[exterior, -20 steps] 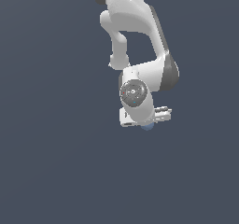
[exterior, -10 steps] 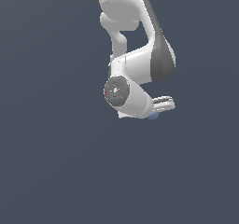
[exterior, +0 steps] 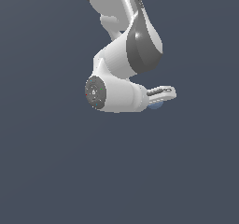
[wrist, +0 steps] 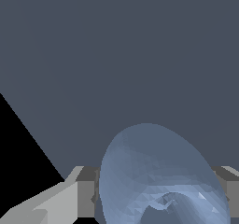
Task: Pick up the object and move it to a goal position.
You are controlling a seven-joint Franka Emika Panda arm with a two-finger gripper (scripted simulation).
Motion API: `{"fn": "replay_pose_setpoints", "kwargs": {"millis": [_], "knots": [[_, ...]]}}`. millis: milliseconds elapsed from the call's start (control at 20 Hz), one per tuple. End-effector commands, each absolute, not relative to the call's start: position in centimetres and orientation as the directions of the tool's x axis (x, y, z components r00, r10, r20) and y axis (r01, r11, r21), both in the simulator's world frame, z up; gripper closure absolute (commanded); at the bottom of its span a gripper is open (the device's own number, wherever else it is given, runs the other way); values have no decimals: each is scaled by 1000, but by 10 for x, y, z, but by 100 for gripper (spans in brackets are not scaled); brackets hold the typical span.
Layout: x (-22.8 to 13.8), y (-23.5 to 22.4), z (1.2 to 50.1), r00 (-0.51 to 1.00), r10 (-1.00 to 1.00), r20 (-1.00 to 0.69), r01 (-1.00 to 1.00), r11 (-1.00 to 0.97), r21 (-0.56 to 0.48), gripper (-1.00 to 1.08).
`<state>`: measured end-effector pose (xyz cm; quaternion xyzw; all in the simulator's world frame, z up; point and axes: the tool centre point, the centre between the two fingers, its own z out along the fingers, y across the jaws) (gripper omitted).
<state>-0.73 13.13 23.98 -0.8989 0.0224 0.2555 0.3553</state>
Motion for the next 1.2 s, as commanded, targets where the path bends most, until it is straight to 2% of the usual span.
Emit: {"fn": "replay_pose_setpoints", "kwargs": {"millis": [0,600,1150], "knots": [[-9,129,255,850,159,-503,-254,-712,-655,108],[-5,102,332,738,270,-619,-436,-509,-742,108],[11,55,396,613,406,-678,-617,-289,-732,108]]}}
